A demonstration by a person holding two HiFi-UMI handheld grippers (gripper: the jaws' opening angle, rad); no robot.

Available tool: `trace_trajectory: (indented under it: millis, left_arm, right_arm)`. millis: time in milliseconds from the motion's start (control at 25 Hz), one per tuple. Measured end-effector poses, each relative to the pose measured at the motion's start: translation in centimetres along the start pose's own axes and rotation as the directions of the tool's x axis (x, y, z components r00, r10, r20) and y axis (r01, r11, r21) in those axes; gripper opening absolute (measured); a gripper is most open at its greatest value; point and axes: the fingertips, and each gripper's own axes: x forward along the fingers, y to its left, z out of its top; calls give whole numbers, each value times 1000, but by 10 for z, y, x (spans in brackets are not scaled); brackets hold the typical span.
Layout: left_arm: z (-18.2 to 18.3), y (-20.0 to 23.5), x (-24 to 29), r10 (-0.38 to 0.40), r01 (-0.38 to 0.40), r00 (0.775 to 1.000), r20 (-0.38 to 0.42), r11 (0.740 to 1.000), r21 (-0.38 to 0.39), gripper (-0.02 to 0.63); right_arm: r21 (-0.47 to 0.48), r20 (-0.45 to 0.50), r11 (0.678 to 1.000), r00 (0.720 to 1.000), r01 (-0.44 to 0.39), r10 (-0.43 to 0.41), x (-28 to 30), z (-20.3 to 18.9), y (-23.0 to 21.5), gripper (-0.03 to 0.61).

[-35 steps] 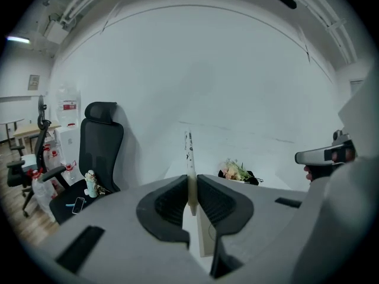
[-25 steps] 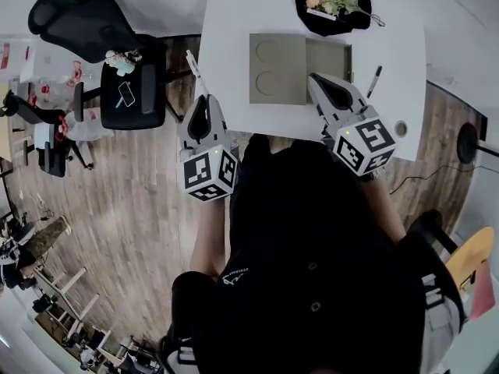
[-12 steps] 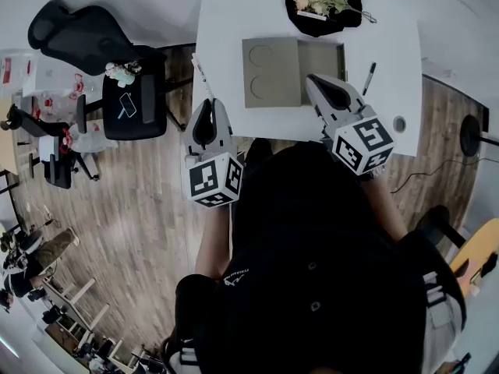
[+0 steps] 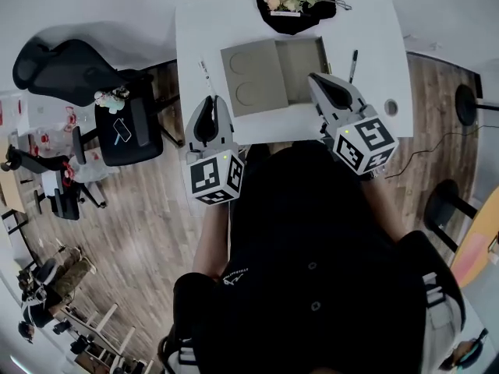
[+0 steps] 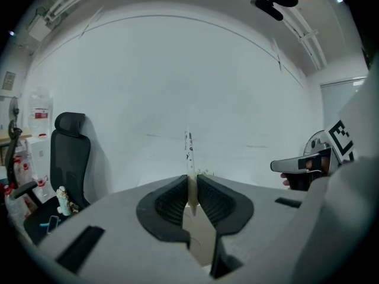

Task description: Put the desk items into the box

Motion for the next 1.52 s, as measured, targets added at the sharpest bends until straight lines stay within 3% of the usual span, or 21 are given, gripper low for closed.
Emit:
trace_trajectory:
  millis: [320, 800, 1120, 1520]
  left_arm:
    - [-1, -39, 34, -158, 159, 987, -34, 986, 51, 58]
    - [-29, -98, 66, -321, 332, 938, -131, 940, 79, 58]
    - [-63, -135, 82, -353, 373, 909, -223, 926, 52, 58]
    - [-109, -168, 104, -326, 350, 888, -325, 937, 16, 58]
  right_arm:
    - [42, 32, 989, 989, 140, -142, -27, 0, -30, -2]
    - [94, 49, 955, 956, 283, -288, -70, -11, -61, -2]
    - [102, 39, 938, 941, 332, -337, -100, -19, -86, -2]
    - [88, 13, 939, 943, 331, -333, -122, -25, -122, -2]
